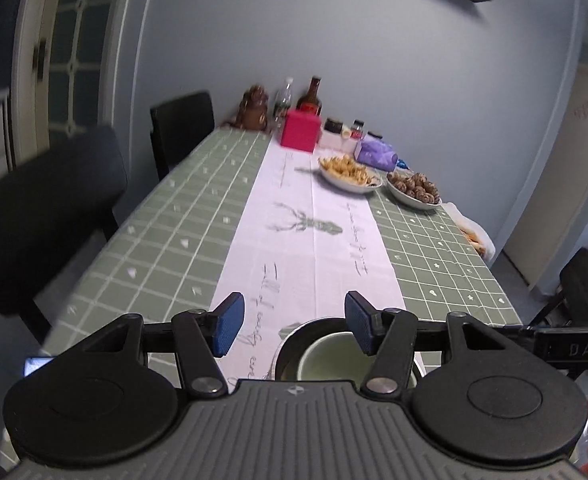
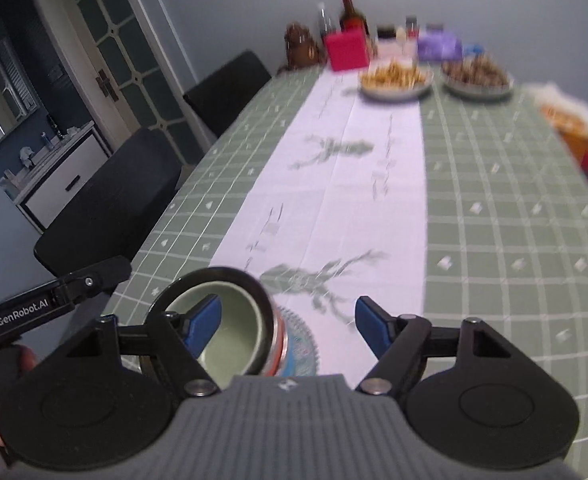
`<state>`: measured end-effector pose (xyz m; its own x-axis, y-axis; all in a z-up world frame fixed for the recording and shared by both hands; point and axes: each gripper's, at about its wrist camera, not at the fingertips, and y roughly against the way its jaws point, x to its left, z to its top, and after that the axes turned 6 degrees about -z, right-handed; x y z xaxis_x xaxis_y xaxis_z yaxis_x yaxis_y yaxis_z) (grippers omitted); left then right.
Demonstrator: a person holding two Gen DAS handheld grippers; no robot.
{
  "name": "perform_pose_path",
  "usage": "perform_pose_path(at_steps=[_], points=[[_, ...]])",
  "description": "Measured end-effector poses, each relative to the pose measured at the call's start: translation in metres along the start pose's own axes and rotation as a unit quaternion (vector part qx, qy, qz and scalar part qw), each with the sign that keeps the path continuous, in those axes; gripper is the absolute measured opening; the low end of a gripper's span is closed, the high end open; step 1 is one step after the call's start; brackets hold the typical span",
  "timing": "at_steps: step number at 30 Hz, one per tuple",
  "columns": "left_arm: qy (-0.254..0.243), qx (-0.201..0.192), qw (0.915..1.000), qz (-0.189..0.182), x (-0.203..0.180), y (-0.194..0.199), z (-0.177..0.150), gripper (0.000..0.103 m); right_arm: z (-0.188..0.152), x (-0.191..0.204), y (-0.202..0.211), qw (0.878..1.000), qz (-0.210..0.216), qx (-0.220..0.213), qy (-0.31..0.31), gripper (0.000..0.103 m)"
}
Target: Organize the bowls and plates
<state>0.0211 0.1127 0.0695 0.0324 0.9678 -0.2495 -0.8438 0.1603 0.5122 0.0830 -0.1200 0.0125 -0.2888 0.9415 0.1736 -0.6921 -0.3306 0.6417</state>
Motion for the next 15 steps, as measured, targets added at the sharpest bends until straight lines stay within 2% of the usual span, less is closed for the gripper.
perform_pose_path(at_steps=[4,9,15], points=[[-0.048,-0.021,0.9986,-0.001,-0.035,0.018,-0.004,0.067,-0.014,-0.003,0.043,0.995,-0.043,-0.083,0.044,0.074],[-0.092,-0.049,0.9945,0.004,-0.070,0.042,-0.013,0.069,-0.041,-0.009,0.093,0.976,-0.079,-0.187,0.079,0.085],[-0.128,-0.104,0.9859,0.027,-0.097,0.074,-0.028,0.074,-0.075,-0.023,0.130,0.969,-0.078,-0.225,0.060,0.086]])
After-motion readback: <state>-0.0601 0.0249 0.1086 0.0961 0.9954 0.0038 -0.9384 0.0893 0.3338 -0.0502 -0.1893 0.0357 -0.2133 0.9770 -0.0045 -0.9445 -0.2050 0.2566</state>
